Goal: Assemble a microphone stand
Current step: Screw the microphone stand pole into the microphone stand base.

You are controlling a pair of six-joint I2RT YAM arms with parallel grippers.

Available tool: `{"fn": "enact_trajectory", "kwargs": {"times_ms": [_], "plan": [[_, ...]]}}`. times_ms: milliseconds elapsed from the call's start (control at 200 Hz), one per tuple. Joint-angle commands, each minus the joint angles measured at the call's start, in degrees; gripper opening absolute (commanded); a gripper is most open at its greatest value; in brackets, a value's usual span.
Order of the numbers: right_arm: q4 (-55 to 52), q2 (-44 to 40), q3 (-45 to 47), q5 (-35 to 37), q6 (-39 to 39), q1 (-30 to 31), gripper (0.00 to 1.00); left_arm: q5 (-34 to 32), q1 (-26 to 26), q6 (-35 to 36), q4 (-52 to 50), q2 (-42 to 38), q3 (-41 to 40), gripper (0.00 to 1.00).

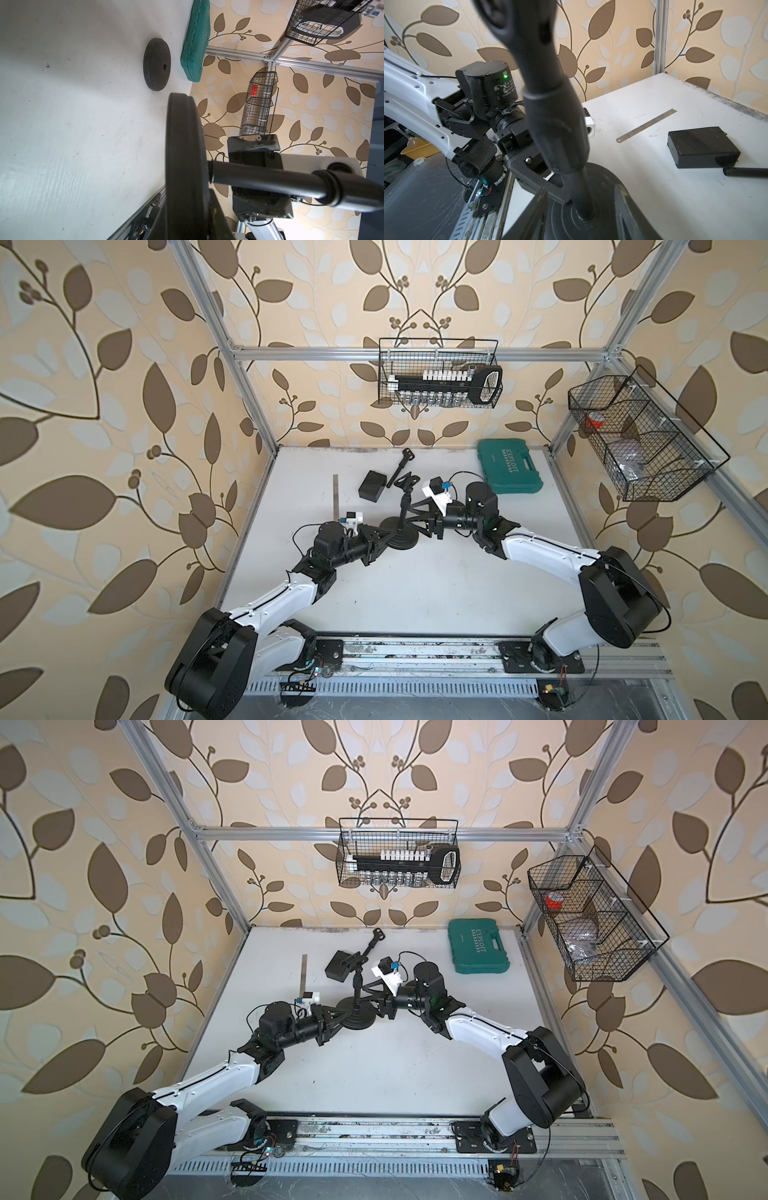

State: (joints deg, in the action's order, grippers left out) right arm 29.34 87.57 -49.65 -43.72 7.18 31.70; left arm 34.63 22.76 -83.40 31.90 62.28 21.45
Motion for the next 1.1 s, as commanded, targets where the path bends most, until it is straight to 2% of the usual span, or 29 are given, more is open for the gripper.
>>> {"fn": "enact_trajectory", "kwargs": {"times_ms": [0, 265, 490, 700, 940, 1035, 1095], "plan": [[2.95, 1.32, -1.04, -0.47, 1.43, -0.32, 0.51, 2.68, -0.62, 2.61, 2.98, -2.84, 3.33, 0.0], [6.0, 2.99, -1.28, -1.16, 2.22, 0.15, 0.42, 2.85, -0.62, 3.05, 2.23, -3.57, 3.51, 0.0], [9.32, 4.29, -1.0, -1.4, 2.01, 1.42, 0.39, 4.36, -0.62, 1.25, 4.44, -1.92, 3.88, 0.0], [12.48, 4.88, 0.05, -1.02, 2.58, 1.65, 0.27, 5.36, -0.69, -0.7, 6.62, -0.58, 3.64, 0.0], [14.96, 5.12, 1.44, 0.01, 3.99, 1.71, 0.09, 5.03, -1.14, -1.06, 8.19, -0.65, 2.99, 0.0], [17.05, 5.63, 2.39, 1.9, 6.13, 1.72, 0.0, 4.84, -1.3, -1.24, 9.61, -0.84, 2.72, 0.0], [19.39, 5.77, 3.59, 4.05, 8.02, 1.8, 0.0, 4.83, -1.32, -1.22, 10.3, -0.93, 2.62, 0.0]]}}
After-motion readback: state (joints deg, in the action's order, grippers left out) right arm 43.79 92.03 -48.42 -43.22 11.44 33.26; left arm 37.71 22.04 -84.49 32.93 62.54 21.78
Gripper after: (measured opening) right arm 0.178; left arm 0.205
